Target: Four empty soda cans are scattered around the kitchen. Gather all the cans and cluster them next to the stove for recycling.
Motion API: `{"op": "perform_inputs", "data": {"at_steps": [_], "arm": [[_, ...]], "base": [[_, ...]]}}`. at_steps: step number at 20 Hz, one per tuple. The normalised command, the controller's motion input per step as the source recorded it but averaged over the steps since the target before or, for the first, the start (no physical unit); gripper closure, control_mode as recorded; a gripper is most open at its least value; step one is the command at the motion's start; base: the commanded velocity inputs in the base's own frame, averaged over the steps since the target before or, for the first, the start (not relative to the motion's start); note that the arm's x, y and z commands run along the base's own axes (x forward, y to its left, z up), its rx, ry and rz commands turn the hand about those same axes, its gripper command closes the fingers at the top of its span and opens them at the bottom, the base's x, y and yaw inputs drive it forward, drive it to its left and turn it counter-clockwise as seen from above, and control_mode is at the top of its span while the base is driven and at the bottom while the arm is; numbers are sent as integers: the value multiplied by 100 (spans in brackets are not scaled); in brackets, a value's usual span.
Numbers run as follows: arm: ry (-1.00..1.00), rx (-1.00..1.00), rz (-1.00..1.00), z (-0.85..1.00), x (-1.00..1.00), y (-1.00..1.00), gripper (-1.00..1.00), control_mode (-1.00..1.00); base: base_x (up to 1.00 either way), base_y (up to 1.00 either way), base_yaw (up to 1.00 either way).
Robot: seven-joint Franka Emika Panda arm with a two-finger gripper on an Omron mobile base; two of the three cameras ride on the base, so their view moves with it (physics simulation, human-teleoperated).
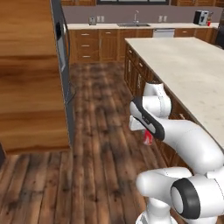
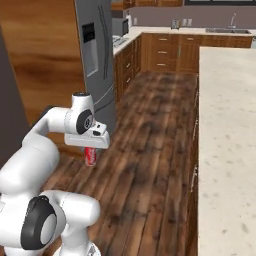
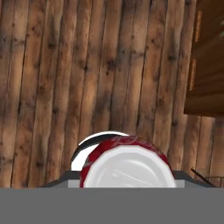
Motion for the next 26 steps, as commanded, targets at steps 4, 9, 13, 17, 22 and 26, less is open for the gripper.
{"op": "perform_inputs", "data": {"at_steps": [4,9,13,17,22,26], "arm": [[0,0,0,0,0,0,100,100],[0,0,0,0,0,0,100,100],[0,0,0,0,0,0,100,100],[0,0,0,0,0,0,100,100],[0,0,0,0,0,0,100,100],[0,0,0,0,0,0,100,100]], "base": [[100,0,-11],[100,0,-9],[100,0,-5],[100,0,-4],[100,0,-3],[100,0,0]]}}
